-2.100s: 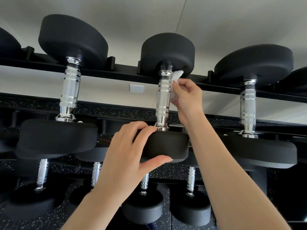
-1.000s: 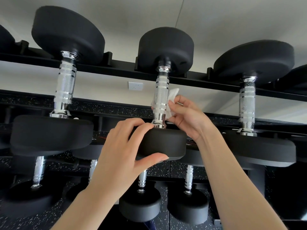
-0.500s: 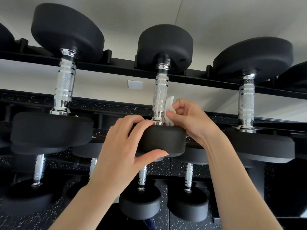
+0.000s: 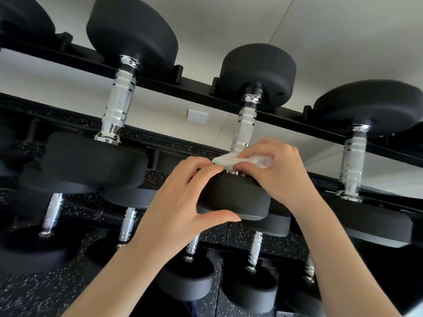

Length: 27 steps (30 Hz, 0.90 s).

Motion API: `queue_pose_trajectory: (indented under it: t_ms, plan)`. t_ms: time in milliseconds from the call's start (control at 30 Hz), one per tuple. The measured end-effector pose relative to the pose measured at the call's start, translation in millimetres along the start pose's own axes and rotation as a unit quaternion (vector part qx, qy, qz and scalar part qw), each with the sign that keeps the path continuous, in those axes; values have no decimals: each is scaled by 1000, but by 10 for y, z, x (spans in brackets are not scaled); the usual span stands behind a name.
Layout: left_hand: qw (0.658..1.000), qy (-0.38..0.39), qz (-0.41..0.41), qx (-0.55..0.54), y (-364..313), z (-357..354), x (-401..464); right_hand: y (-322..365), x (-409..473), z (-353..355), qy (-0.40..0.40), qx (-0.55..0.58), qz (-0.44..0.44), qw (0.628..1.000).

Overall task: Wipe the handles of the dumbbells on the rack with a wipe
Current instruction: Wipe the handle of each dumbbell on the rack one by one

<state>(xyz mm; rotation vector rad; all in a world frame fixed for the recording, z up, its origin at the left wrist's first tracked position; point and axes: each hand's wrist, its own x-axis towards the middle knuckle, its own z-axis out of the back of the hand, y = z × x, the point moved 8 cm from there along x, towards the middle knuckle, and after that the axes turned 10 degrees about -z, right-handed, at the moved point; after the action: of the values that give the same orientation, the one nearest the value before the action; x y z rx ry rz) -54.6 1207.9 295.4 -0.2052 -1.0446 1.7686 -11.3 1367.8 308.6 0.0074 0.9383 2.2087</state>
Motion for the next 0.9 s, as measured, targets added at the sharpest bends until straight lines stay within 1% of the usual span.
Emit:
queue_pose_trajectory:
  t_ms: [167,300,367,600,800,900]
  plan:
    - [1000,-11,8,-12,32,4,-22,194,125,-163,57,-115,32,991]
    - [1000,-16,10,-8,53,-13,-29,304,155,-251,62,-240,47,968]
    - [1000,-26,10,-6,56,-4,-37,310,163,-271,63,-275,42,959]
    - [999,-41,13,-9,57,4,-42,320,180,-288,75,-294,26,953]
    - [999,-51,2,-3,35,32,-31,394,261,-266,28,-341,45,939]
    - [999,-50,2,5,41,36,-30,495,344,-223,-11,-371,70,926]
